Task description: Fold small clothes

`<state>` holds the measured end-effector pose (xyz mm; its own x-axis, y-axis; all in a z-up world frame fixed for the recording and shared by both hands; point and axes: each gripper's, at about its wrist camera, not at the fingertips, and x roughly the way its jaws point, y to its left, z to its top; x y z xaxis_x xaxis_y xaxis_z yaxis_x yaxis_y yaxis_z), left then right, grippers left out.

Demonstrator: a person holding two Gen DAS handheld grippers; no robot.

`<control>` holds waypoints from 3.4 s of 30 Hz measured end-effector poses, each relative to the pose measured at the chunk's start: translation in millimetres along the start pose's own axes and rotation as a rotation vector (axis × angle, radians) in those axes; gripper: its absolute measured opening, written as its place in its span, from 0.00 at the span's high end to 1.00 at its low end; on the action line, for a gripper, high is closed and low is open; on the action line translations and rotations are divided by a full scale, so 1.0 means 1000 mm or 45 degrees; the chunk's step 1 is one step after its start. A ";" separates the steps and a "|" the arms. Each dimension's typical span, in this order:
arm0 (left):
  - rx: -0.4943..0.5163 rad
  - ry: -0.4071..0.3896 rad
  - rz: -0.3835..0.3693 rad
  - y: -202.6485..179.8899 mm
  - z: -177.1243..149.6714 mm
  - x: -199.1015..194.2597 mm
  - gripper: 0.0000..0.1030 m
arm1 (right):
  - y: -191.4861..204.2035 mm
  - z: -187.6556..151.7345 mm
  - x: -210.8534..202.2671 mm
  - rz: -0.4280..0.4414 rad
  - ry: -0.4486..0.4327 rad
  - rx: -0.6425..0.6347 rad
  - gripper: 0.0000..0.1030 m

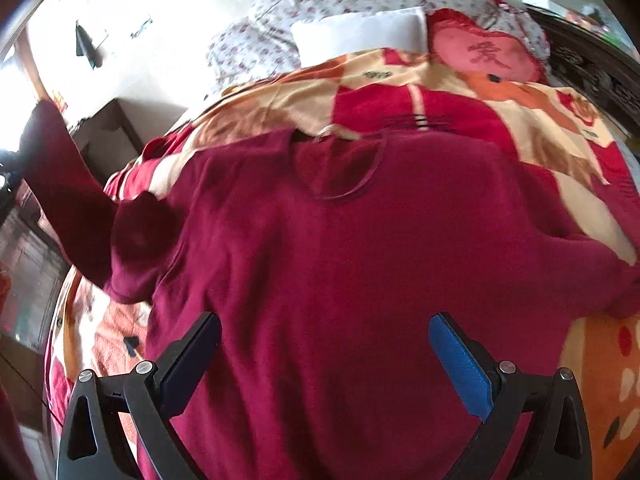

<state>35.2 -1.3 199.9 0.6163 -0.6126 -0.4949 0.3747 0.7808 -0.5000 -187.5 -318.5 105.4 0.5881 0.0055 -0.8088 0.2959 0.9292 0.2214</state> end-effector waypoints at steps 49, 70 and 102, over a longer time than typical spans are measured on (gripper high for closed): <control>0.319 0.245 0.205 -0.038 -0.137 0.029 0.40 | -0.088 0.003 0.000 -0.080 -0.022 0.150 0.03; 0.213 0.342 0.334 -0.002 -0.160 0.052 0.40 | -0.091 0.057 -0.015 -0.316 -0.243 -0.069 0.95; 0.106 0.356 0.397 0.045 -0.109 0.097 0.50 | -0.093 0.046 -0.014 -0.073 -0.165 0.103 0.53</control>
<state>36.7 -38.6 52.0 0.5014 -0.3465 -0.7928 0.2618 0.9341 -0.2428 -188.7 -421.5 120.7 0.6593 -0.0993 -0.7453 0.3883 0.8938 0.2244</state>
